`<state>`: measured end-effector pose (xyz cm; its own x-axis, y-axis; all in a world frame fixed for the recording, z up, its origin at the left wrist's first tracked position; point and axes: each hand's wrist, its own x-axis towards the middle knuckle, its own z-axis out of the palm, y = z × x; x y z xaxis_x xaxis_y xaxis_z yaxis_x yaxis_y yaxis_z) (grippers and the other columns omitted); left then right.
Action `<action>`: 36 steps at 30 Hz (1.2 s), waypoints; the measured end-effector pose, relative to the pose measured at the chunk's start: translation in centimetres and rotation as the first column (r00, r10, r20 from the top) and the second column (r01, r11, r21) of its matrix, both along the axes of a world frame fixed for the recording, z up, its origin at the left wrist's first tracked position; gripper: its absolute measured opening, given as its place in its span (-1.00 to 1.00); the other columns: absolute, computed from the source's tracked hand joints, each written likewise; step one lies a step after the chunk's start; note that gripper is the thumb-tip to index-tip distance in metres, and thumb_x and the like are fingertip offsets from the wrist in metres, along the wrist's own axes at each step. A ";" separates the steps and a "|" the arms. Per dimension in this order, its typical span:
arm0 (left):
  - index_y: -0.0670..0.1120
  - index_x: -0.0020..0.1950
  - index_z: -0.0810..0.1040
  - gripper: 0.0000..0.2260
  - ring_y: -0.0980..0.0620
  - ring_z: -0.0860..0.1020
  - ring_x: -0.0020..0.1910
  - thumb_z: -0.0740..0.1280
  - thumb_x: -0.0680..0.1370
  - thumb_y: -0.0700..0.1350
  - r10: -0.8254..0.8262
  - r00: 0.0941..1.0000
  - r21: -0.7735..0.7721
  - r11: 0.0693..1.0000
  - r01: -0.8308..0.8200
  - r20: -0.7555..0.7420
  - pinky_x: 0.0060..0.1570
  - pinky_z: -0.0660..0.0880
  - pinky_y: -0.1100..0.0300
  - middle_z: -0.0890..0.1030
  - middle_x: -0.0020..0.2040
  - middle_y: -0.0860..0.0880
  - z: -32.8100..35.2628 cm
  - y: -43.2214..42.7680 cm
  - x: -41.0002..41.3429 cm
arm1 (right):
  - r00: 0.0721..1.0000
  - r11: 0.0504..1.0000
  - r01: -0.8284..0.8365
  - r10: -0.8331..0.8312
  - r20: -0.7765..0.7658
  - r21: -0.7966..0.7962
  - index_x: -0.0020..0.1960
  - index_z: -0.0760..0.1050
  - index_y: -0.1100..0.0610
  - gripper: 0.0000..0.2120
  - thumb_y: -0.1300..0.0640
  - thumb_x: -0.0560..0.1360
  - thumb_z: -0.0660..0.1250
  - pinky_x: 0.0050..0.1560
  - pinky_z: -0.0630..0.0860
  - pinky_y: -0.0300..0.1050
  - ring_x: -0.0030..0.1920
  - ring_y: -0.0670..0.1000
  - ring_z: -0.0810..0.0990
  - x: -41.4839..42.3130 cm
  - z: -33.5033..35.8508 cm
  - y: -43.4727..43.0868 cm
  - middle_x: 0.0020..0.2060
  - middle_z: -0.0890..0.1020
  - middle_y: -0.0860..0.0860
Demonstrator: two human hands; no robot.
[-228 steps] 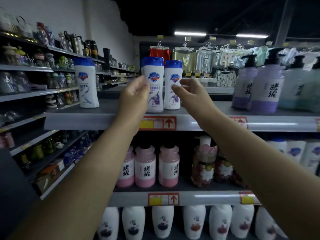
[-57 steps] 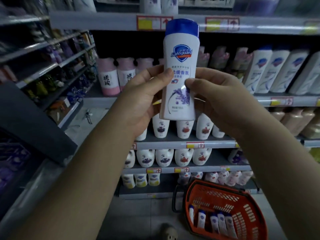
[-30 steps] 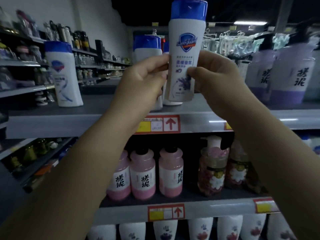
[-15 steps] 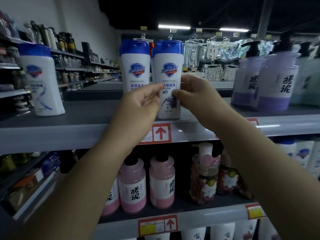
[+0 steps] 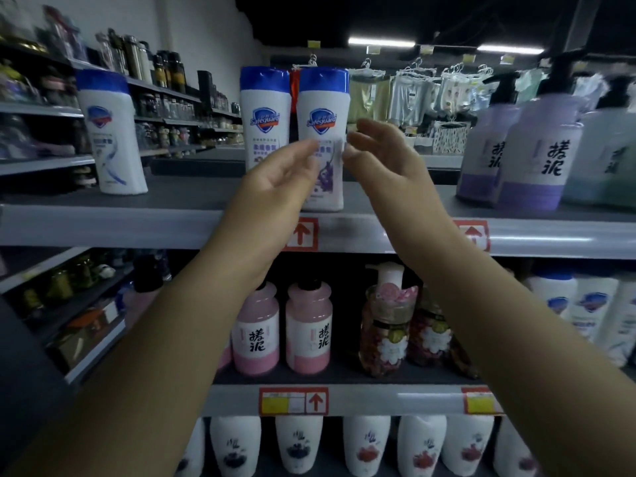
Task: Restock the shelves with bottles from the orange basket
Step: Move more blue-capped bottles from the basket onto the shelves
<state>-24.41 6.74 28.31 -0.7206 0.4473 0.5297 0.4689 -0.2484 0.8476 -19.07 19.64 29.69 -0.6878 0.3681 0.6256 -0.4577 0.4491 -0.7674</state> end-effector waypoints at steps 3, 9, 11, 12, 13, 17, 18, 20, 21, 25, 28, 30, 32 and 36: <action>0.19 0.25 0.48 -0.77 0.28 0.45 0.27 0.21 0.61 0.03 -0.085 0.996 0.036 0.996 0.084 0.034 0.23 0.36 0.24 0.50 0.29 0.18 -0.7 -0.7 2.0 | 0.994 0.992 -0.105 0.106 0.001 -0.063 0.42 0.31 0.11 -0.54 0.07 0.55 0.26 0.07 0.48 -0.44 0.17 -0.24 0.51 2.0 -0.7 -0.9 0.25 0.52 -0.05; 0.04 0.41 0.37 -0.65 0.24 0.39 0.37 0.08 0.64 0.00 -0.204 0.973 0.096 0.976 0.194 0.108 0.33 0.30 0.28 0.43 0.40 0.11 -2.1 -2.6 5.9 | 0.987 0.974 -0.160 0.163 0.004 -0.159 0.39 0.35 0.03 -0.46 -0.03 0.42 0.21 0.12 0.46 -0.35 0.16 -0.31 0.51 6.0 -3.3 -2.8 0.24 0.54 -0.09; 0.03 0.43 0.35 -0.62 0.24 0.37 0.38 0.07 0.62 0.02 -0.239 0.962 0.095 0.969 0.227 0.133 0.31 0.29 0.30 0.41 0.42 0.12 -2.9 -3.3 7.1 | 0.988 0.972 -0.148 0.152 0.010 -0.184 0.37 0.37 0.01 -0.49 -0.02 0.43 0.20 0.17 0.44 -0.31 0.19 -0.29 0.50 7.5 -4.3 -3.6 0.25 0.54 -0.10; 0.03 0.44 0.34 -0.61 0.24 0.37 0.37 0.07 0.61 0.04 -0.249 0.957 0.080 0.968 0.239 0.150 0.30 0.29 0.31 0.40 0.43 0.13 -3.4 -3.6 7.7 | 0.989 0.968 -0.144 0.150 0.015 -0.207 0.36 0.38 0.01 -0.51 -0.02 0.43 0.20 0.18 0.43 -0.31 0.20 -0.28 0.50 8.2 -4.9 -3.9 0.25 0.54 -0.10; 0.03 0.44 0.33 -0.59 0.25 0.37 0.37 0.07 0.60 0.05 -0.258 0.951 0.061 0.966 0.251 0.169 0.28 0.29 0.32 0.39 0.43 0.13 -4.1 -3.9 8.3 | 0.989 0.963 -0.138 0.147 0.022 -0.232 0.34 0.39 -0.01 -0.53 -0.01 0.44 0.20 0.20 0.42 -0.30 0.21 -0.27 0.49 9.0 -5.5 -4.3 0.25 0.54 -0.10; 0.01 0.47 0.30 -0.55 0.24 0.34 0.39 0.06 0.60 0.08 -0.280 0.929 0.017 0.958 0.285 0.240 0.33 0.27 0.28 0.37 0.45 0.11 -7.4 -5.1 11.1 | 0.989 0.943 -0.101 0.130 0.070 -0.317 0.29 0.40 -0.07 -0.58 -0.03 0.42 0.21 0.26 0.41 -0.22 0.25 -0.22 0.49 12.4 -9.0 -5.5 0.27 0.54 -0.10; 0.02 0.47 0.29 -0.55 0.24 0.33 0.40 0.06 0.59 0.09 -0.288 0.920 0.004 0.955 0.298 0.266 0.36 0.25 0.26 0.36 0.45 0.12 -8.2 -5.4 11.8 | 0.988 0.935 -0.089 0.127 0.090 -0.345 0.27 0.41 -0.08 -0.58 -0.03 0.42 0.22 0.27 0.41 -0.21 0.25 -0.21 0.50 13.2 -10.1 -5.8 0.27 0.54 -0.10; 0.04 0.48 0.28 -0.48 0.24 0.31 0.41 0.09 0.53 0.15 -0.303 0.904 -0.015 0.946 0.323 0.302 0.38 0.22 0.24 0.35 0.46 0.15 -9.9 -5.9 13.2 | 0.983 0.923 -0.065 0.123 0.133 -0.379 0.27 0.41 -0.09 -0.59 -0.04 0.43 0.22 0.28 0.40 -0.17 0.27 -0.20 0.49 14.9 -12.2 -6.5 0.27 0.54 -0.11; 0.04 0.48 0.28 -0.46 0.25 0.31 0.42 0.11 0.52 0.17 -0.313 0.895 -0.019 0.942 0.336 0.319 0.37 0.22 0.24 0.35 0.46 0.16 -10.8 -6.1 13.8 | 0.980 0.919 -0.049 0.119 0.157 -0.390 0.28 0.41 -0.09 -0.59 -0.04 0.44 0.22 0.28 0.40 -0.15 0.27 -0.20 0.49 15.9 -13.3 -6.8 0.27 0.54 -0.12; 0.05 0.48 0.28 -0.47 0.26 0.32 0.40 0.16 0.53 0.18 -0.325 0.863 -0.015 0.934 0.358 0.387 0.29 0.27 0.30 0.36 0.45 0.17 -14.0 -6.0 16.2 | 0.961 0.924 0.002 0.104 0.258 -0.382 0.32 0.36 -0.19 -0.58 -0.13 0.46 0.18 0.21 0.42 -0.12 0.27 -0.23 0.47 19.7 -16.9 -7.4 0.31 0.48 -0.21; 0.05 0.48 0.28 -0.53 0.26 0.32 0.41 0.06 0.59 0.14 -0.324 0.843 -0.038 0.926 0.376 0.430 0.32 0.25 0.27 0.35 0.45 0.17 -16.6 -5.0 17.6 | 0.946 0.911 0.046 0.091 0.310 -0.409 0.25 0.37 -0.27 -0.65 -0.15 0.46 0.18 0.11 0.44 -0.15 0.23 -0.27 0.48 21.8 -19.4 -6.7 0.30 0.48 -0.24; 0.06 0.48 0.28 -0.49 0.27 0.33 0.39 0.10 0.55 0.18 -0.316 0.827 -0.057 0.922 0.384 0.465 0.25 0.28 0.31 0.35 0.45 0.18 -18.5 -4.0 18.4 | 0.941 0.893 0.077 0.081 0.328 -0.443 0.25 0.38 -0.24 -0.65 -0.13 0.46 0.19 0.17 0.44 -0.16 0.23 -0.27 0.49 22.8 -21.7 -5.7 0.28 0.49 -0.23; 0.06 0.48 0.28 -0.44 0.27 0.33 0.39 0.09 0.50 0.19 -0.299 0.806 -0.068 0.921 0.385 0.511 0.23 0.28 0.33 0.35 0.46 0.16 -20.5 -2.6 19.1 | 0.932 0.874 0.097 0.088 0.351 -0.476 0.23 0.40 -0.25 -0.65 -0.13 0.45 0.19 0.25 0.40 -0.13 0.23 -0.26 0.49 23.6 -24.1 -4.6 0.27 0.51 -0.23; 0.05 0.50 0.25 -0.46 0.26 0.31 0.41 0.04 0.53 0.16 -0.271 0.757 -0.080 0.917 0.391 0.595 0.27 0.25 0.30 0.33 0.47 0.15 -24.7 1.2 20.3 | 0.906 0.838 0.144 0.103 0.411 -0.526 0.24 0.41 -0.20 -0.61 -0.10 0.41 0.21 0.24 0.42 -0.15 0.22 -0.27 0.50 24.8 -28.8 -1.3 0.23 0.55 -0.22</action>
<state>-4.13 7.93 3.58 -0.6480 0.7605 -0.0407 -0.1859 -0.1061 0.9768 5.76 18.37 0.92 -0.8195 0.5730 -0.0107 -0.0440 -0.0816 -0.9957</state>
